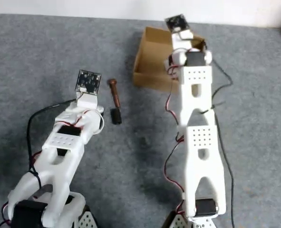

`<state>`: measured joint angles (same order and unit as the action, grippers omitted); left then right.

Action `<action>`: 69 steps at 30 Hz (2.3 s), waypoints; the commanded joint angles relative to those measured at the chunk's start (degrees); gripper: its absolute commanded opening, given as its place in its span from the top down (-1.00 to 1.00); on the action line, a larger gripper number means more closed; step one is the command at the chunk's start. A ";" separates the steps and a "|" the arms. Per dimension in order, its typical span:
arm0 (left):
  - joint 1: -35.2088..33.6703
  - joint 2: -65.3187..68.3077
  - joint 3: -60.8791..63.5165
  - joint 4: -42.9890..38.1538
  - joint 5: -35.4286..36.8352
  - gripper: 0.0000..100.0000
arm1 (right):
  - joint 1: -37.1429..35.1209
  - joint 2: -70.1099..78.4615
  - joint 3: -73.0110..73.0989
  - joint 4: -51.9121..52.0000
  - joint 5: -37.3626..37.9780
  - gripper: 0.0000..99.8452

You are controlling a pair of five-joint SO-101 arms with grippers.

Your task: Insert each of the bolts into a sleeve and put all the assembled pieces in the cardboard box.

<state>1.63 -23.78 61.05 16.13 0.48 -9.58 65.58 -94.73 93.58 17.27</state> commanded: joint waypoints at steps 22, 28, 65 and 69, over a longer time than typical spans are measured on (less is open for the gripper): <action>-8.84 -0.57 -2.95 0.35 7.74 0.98 | -36.53 -86.73 85.58 -3.74 -9.23 0.03; -9.01 -0.57 -3.74 0.44 7.74 0.98 | -36.97 -86.46 121.27 -31.96 -9.49 0.03; -14.81 -0.48 -4.70 0.44 13.71 0.98 | -34.15 -19.65 68.62 -22.73 -27.34 0.62; -14.73 -0.48 -4.70 0.44 13.71 0.98 | -33.19 -19.65 68.53 -22.02 -29.27 1.00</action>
<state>-12.88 -23.78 58.86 16.13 13.58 -43.87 45.36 -26.59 69.76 -10.77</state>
